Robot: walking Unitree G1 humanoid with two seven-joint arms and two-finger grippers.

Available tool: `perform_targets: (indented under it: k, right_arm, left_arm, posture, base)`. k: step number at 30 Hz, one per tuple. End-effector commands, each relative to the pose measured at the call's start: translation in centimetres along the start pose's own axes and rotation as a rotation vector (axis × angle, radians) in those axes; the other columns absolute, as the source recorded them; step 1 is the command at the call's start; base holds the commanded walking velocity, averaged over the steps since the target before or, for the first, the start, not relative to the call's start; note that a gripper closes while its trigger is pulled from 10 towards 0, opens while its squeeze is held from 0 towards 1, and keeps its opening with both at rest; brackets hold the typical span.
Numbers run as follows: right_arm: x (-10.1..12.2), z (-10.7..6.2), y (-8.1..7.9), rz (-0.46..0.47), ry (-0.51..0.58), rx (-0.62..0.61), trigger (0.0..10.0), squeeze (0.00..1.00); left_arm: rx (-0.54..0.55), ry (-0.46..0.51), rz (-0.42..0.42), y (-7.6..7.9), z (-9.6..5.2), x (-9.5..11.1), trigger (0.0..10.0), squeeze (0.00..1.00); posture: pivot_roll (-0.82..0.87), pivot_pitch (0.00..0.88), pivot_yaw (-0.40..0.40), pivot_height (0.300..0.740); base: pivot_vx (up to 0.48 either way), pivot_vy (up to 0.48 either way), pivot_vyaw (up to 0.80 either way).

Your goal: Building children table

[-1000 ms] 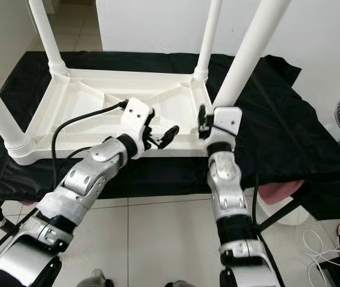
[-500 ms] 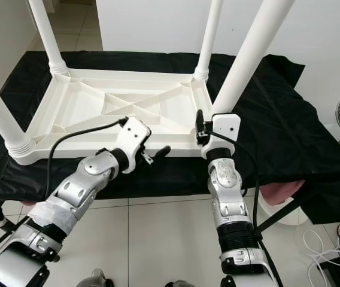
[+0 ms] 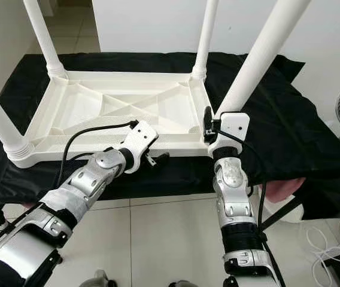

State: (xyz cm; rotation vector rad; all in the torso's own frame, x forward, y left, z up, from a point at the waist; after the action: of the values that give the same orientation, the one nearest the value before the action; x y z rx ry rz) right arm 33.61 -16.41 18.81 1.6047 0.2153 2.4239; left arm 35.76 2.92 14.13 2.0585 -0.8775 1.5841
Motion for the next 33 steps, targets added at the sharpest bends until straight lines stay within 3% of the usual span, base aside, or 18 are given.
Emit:
perform_targets:
  k: [1,7,8,10,11,16,17,18,19,21,23,24,27,28,29,30,33]
  right_arm:
    - [0.2,0.0,0.2,-0.009,0.007,-0.011,10.0,0.0]
    - [0.3,0.0,0.4,-0.014,0.009,-0.018,10.0,0.0]
    - [0.3,0.1,0.4,-0.016,0.008,-0.02,10.0,0.0]
    - [0.3,0.1,0.4,-0.016,0.008,-0.02,10.0,0.0]
    - [0.2,0.0,0.3,-0.02,0.007,-0.021,10.0,0.0]
    - [0.2,0.0,0.2,-0.02,0.006,-0.02,10.0,0.0]
    - [0.2,0.0,0.1,-0.02,0.006,-0.02,10.0,0.0]
    - [0.2,0.0,0.1,-0.02,0.007,-0.021,10.0,0.0]
    - [0.2,0.0,0.1,-0.02,0.007,-0.021,10.0,0.0]
    - [0.2,0.0,0.1,-0.021,0.007,-0.024,10.0,0.0]
    - [0.2,-0.1,0.2,-0.021,0.007,-0.027,10.0,0.0]
    - [0.2,-0.1,0.2,-0.023,0.007,-0.03,10.0,0.0]
    - [0.2,-0.1,0.3,-0.023,0.005,-0.035,10.0,0.0]
    - [0.1,-0.2,0.4,-0.024,0.005,-0.038,10.0,0.0]
    - [0.1,-0.2,0.4,-0.024,0.005,-0.038,10.0,0.0]
    - [0.1,-0.2,0.4,-0.024,0.004,-0.041,10.0,0.0]
    - [0.1,-0.2,0.5,-0.025,0.003,-0.045,10.0,0.0]
  left_arm:
    - [-0.01,-0.033,0.013,0.0,0.2,-0.2,10.0,0.0]
    - [-0.03,-0.067,0.042,0.3,0.5,-0.5,10.0,0.0]
    - [-0.033,-0.078,0.048,0.2,0.7,-0.5,8.6,0.0]
    - [-0.033,-0.078,0.048,0.2,0.7,-0.5,8.6,0.0]
    - [-0.034,-0.098,0.058,0.2,0.9,-0.4,4.7,0.0]
    - [-0.039,-0.107,0.064,0.2,1.1,-0.3,4.9,0.0]
    - [-0.04,-0.106,0.066,0.2,1.1,-0.2,6.2,0.0]
    - [-0.045,-0.107,0.074,0.2,1.2,-0.1,4.9,0.0]
    - [-0.045,-0.107,0.074,0.2,1.2,-0.1,4.9,0.0]
    - [-0.069,-0.114,0.102,0.3,1.3,0.0,3.2,0.0]
    - [-0.076,-0.12,0.112,0.3,1.2,-0.1,3.2,0.0]
    - [-0.086,-0.13,0.129,0.3,1.2,-0.2,4.0,0.0]
    - [-0.099,-0.146,0.151,0.2,1.1,-0.4,4.1,0.0]
    - [-0.106,-0.155,0.168,0.1,1.1,-0.6,3.0,0.0]
    - [-0.106,-0.155,0.168,0.1,1.1,-0.6,3.0,0.0]
    - [-0.103,-0.167,0.183,-0.1,1.1,-0.8,3.9,0.0]
    - [-0.103,-0.179,0.199,-0.3,1.0,-1.0,3.9,0.0]
  posture:
    - [-0.03,0.025,0.018,0.74]
    - [-0.04,0.018,0.027,0.74]
    - [-0.04,0.014,0.031,0.74]
    - [-0.04,0.014,0.031,0.74]
    - [-0.05,0.008,0.04,0.74]
    - [-0.05,0.007,0.043,0.74]
    - [-0.05,0.006,0.045,0.74]
    - [-0.05,0.005,0.049,0.74]
    - [-0.05,0.005,0.049,0.74]
    - [-0.05,0.003,0.054,0.74]
    - [-0.05,0.003,0.06,0.74]
    - [-0.06,0.003,0.063,0.74]
    - [-0.05,0.005,0.067,0.74]
    - [-0.05,0.007,0.07,0.74]
    - [-0.05,0.007,0.07,0.74]
    - [-0.06,0.01,0.073,0.74]
    - [-0.05,0.011,0.074,0.74]
  base:
    - [0.0,0.0,0.0]
    - [0.0,0.0,0.0]
    - [0.0,0.0,0.0]
    - [0.0,0.0,0.0]
    - [0.0,0.0,0.0]
    - [0.0,0.0,0.0]
    - [0.0,0.0,0.0]
    - [0.0,0.0,0.0]
    - [0.0,0.0,0.0]
    - [0.0,0.0,0.0]
    - [0.0,0.0,0.0]
    - [0.0,0.0,0.0]
    - [0.0,0.0,0.0]
    - [0.0,0.0,0.0]
    - [0.0,0.0,0.0]
    - [0.0,0.0,0.0]
    - [0.0,0.0,0.0]
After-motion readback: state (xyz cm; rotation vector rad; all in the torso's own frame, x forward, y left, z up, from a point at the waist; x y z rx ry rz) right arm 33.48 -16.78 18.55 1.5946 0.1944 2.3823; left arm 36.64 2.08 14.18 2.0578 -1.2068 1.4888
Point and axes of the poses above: a point about 5 cm out from each wrist's last joint towards the gripper, its own z axis pointing out of the wrist towards the gripper, its own x axis along the axis of the wrist's last joint, y = z × x, the point moved 1 cm from there along z, pointing out of the wrist towards the gripper, and after that the axes turned 12 degrees about -z, right-handed, at the moved point
